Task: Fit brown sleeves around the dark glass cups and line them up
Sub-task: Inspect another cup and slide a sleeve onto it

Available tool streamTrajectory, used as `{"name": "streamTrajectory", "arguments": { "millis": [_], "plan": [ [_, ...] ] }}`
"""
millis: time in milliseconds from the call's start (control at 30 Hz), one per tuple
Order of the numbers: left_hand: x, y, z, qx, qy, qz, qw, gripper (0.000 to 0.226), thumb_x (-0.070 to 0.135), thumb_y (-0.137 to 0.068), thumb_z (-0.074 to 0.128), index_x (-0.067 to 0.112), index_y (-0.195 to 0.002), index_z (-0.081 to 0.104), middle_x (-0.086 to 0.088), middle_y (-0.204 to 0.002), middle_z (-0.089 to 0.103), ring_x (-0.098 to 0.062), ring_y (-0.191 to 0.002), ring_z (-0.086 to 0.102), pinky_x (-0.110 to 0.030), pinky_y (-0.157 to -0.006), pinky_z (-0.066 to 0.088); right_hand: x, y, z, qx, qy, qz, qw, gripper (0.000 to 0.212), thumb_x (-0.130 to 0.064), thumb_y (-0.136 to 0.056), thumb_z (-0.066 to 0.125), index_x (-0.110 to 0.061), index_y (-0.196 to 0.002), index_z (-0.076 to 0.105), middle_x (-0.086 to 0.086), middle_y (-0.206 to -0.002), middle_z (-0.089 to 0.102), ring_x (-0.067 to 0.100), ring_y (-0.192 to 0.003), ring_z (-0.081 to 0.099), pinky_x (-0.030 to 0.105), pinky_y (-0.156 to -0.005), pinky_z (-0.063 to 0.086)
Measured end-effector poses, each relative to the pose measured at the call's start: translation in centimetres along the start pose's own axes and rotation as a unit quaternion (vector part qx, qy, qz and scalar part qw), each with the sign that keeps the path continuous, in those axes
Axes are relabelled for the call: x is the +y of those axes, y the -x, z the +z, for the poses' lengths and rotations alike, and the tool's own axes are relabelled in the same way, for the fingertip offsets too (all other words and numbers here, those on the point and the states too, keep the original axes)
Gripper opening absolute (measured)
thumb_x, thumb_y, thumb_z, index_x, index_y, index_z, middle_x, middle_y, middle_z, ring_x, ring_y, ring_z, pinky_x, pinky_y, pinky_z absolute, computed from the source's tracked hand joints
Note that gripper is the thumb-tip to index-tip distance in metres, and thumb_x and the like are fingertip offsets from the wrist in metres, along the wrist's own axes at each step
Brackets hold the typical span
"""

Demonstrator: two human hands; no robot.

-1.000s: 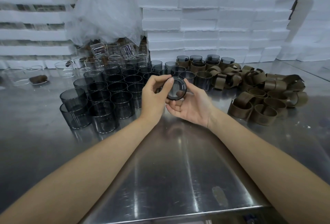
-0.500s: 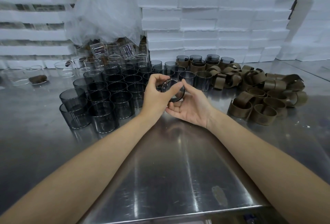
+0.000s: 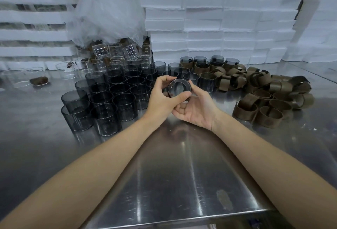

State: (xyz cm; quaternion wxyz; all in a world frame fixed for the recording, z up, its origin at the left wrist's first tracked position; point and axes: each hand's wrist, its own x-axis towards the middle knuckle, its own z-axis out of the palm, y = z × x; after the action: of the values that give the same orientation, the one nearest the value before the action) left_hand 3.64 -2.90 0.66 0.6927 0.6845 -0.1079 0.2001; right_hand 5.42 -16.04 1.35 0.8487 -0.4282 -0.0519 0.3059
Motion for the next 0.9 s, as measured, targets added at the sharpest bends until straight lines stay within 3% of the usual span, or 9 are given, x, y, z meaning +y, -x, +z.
{"name": "streamTrajectory", "arguments": {
  "millis": [200,400,533,633,700,767,833,900],
  "plan": [
    [0.1,0.0,0.1,0.004,0.023,0.035,0.999,0.033,0.004,-0.08,0.077,0.021,-0.103,0.06,0.001,-0.111,0.066,-0.009,-0.108,0.062,-0.02,-0.089,0.048,-0.3,-0.1,-0.3,0.001,-0.002,-0.003,1.0,0.053,-0.051,-0.089,0.056,-0.005,-0.113,0.051,0.014,-0.081,0.066,0.021,-0.069,0.063,0.035,-0.07,0.058],
    [0.0,0.0,0.0,0.027,0.05,0.04,0.998,0.011,0.009,-0.093,0.064,0.018,-0.097,0.064,0.001,-0.112,0.069,-0.009,-0.107,0.064,-0.031,-0.102,0.048,-0.3,-0.3,-0.4,-0.006,0.025,-0.016,1.0,0.057,-0.053,-0.086,0.058,-0.006,-0.118,0.046,0.017,-0.082,0.067,0.023,-0.072,0.063,0.035,-0.07,0.058],
    [-0.1,0.3,0.2,0.008,0.036,0.071,0.997,0.014,0.014,-0.099,0.055,0.017,-0.111,0.062,0.0,-0.128,0.064,-0.014,-0.12,0.06,-0.034,-0.105,0.046,-0.1,-0.4,-0.4,-0.031,0.038,-0.054,0.997,0.052,-0.057,-0.09,0.05,-0.008,-0.1,0.062,0.017,-0.09,0.065,0.024,-0.073,0.064,0.037,-0.076,0.058],
    [-0.3,0.5,0.3,0.004,0.016,0.086,0.996,0.022,0.015,-0.103,0.047,0.017,-0.121,0.059,-0.004,-0.139,0.057,-0.011,-0.127,0.055,-0.03,-0.107,0.044,0.0,-0.6,-0.4,-0.073,0.072,-0.089,0.991,0.067,-0.059,-0.087,0.051,-0.009,-0.131,0.053,0.017,-0.118,0.061,0.032,-0.105,0.059,0.042,-0.097,0.052],
    [-0.3,0.5,0.3,-0.001,-0.013,0.083,0.996,0.028,0.015,-0.104,0.043,0.018,-0.128,0.058,-0.003,-0.14,0.056,-0.011,-0.13,0.052,-0.036,-0.11,0.042,0.2,-0.8,-0.4,-0.071,0.086,-0.126,0.986,0.066,-0.046,-0.087,0.06,-0.014,-0.141,0.041,0.017,-0.124,0.06,0.032,-0.111,0.059,0.042,-0.094,0.053],
    [-0.3,0.5,0.2,0.0,-0.032,0.078,0.996,0.031,0.015,-0.105,0.041,0.013,-0.132,0.056,-0.001,-0.139,0.057,-0.011,-0.131,0.051,-0.036,-0.112,0.04,0.2,-0.9,-0.3,-0.012,0.103,-0.169,0.98,0.068,-0.035,-0.081,0.069,-0.019,-0.136,0.033,0.015,-0.116,0.063,0.028,-0.096,0.066,0.035,-0.082,0.056],
    [-0.2,0.6,0.0,0.011,-0.066,0.096,0.993,0.035,0.015,-0.106,0.038,0.009,-0.137,0.053,0.001,-0.139,0.056,-0.005,-0.131,0.048,-0.022,-0.112,0.035,0.2,-0.9,-0.2,0.057,0.151,-0.206,0.965,0.073,-0.034,-0.073,0.073,-0.02,-0.126,0.026,0.011,-0.105,0.062,0.021,-0.076,0.067,0.029,-0.069,0.055],
    [0.0,0.8,0.0,-0.006,-0.092,0.128,0.987,0.036,0.015,-0.106,0.036,0.012,-0.139,0.05,-0.001,-0.144,0.052,-0.005,-0.135,0.044,-0.018,-0.113,0.031,0.2,-1.1,-0.5,0.104,0.22,-0.238,0.94,0.079,-0.039,-0.069,0.079,-0.019,-0.124,0.026,0.007,-0.099,0.063,0.016,-0.068,0.064,0.03,-0.068,0.051]
  ]
}}
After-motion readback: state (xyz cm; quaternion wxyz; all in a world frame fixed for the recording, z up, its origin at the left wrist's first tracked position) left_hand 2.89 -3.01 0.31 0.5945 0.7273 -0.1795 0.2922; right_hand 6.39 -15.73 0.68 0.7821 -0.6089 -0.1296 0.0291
